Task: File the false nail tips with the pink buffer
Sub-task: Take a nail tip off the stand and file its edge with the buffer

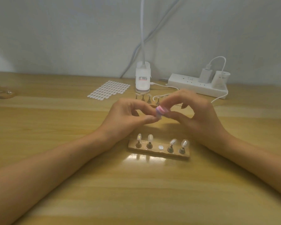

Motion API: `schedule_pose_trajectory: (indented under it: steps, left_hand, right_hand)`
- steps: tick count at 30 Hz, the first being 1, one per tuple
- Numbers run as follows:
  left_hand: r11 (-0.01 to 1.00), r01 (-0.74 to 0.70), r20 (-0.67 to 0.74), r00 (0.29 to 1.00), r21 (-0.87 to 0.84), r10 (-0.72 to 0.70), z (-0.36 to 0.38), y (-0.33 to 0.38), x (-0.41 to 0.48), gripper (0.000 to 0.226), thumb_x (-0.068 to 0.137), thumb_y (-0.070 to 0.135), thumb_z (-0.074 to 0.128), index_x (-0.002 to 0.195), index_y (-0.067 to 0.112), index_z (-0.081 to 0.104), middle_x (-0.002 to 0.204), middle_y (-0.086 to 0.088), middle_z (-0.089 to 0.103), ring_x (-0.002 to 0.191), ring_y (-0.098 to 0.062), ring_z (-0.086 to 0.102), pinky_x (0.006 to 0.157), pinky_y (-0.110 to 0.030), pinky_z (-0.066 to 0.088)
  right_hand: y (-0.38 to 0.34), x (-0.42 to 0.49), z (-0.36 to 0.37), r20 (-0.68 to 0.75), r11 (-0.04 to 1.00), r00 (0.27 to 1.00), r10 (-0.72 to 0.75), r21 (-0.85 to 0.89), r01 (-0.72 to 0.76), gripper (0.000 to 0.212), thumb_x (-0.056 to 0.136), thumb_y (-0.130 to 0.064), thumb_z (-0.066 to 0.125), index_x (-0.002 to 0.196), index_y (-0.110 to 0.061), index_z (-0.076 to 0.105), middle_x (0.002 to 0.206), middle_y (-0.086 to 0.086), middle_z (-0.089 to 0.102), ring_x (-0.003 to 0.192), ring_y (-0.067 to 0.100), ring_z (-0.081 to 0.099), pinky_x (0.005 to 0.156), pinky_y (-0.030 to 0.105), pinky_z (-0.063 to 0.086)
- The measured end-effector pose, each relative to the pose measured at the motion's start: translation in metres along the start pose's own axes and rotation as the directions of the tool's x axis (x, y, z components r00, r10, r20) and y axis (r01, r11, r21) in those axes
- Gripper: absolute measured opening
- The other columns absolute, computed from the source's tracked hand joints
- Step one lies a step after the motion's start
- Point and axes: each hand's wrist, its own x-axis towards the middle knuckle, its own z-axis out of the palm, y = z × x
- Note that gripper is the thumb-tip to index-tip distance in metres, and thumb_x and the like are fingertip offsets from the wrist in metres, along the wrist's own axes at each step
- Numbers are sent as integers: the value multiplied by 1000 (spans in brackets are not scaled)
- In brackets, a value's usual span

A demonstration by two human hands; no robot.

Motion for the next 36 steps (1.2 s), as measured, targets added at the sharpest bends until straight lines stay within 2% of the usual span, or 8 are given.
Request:
schedule_pose_trajectory:
  steps: [3,9,14,17,22,27,30,36]
  left_hand:
    - [1000,9,-1,1000,-29,-9,0,1,0,3,81,17,83,81,17,80,74,10,75,46,-1,36,50,-10,32]
    - [999,32,-11,999,-30,-32,0,1,0,3,81,17,83,81,17,81,80,11,77,49,-2,40,52,-10,37]
    - [997,75,-5,997,-26,-76,-1,0,0,6,80,20,84,77,19,79,72,12,75,46,-1,37,48,-10,34]
    - [996,81,13,997,-42,-81,0,1,-1,5,80,17,85,78,18,80,77,7,76,45,0,40,48,-11,36]
    - [996,79,8,997,-39,-79,-1,1,-1,8,80,17,85,76,23,80,76,5,76,46,-2,39,49,-11,36]
    - [997,70,7,998,-40,-70,-1,2,-2,6,80,20,84,77,20,79,69,12,73,46,3,45,51,-9,36]
    - [998,62,30,998,-25,-61,-1,3,-2,2,83,17,82,83,19,81,83,4,79,60,-1,55,63,-17,43]
    - [998,62,-11,998,-2,-62,-1,2,0,15,87,9,77,79,22,80,65,9,71,42,3,45,45,-6,30]
  right_hand:
    - [-3,0,-2,-59,1000,998,3,8,-3,11,92,-22,72,98,-12,71,98,-6,71,92,9,66,80,14,40]
    - [0,0,-4,-3,996,999,-46,-74,45,7,91,-9,73,98,-9,71,94,2,67,90,9,61,82,10,40]
    - [0,-2,-1,46,989,993,-109,-90,113,9,90,-10,73,99,-9,73,96,5,67,93,21,64,85,27,48]
    - [2,-2,-6,-8,992,997,-80,-94,79,9,90,-9,75,99,-8,73,93,5,68,89,18,63,83,18,43]
    - [2,-2,-5,28,993,997,-75,-94,77,7,89,-8,74,97,-8,73,94,4,68,89,21,65,83,38,51]
    - [0,-3,-3,52,982,990,-131,-130,137,11,87,-10,76,98,-7,74,95,3,67,92,20,65,83,47,52]
    - [1,-2,-7,2,986,994,-106,-126,105,10,89,-9,75,98,-6,74,91,5,66,87,22,64,81,45,51]
    - [2,-3,-7,11,975,992,-127,-183,127,13,89,-9,75,102,-9,75,95,6,64,87,19,62,81,40,51]
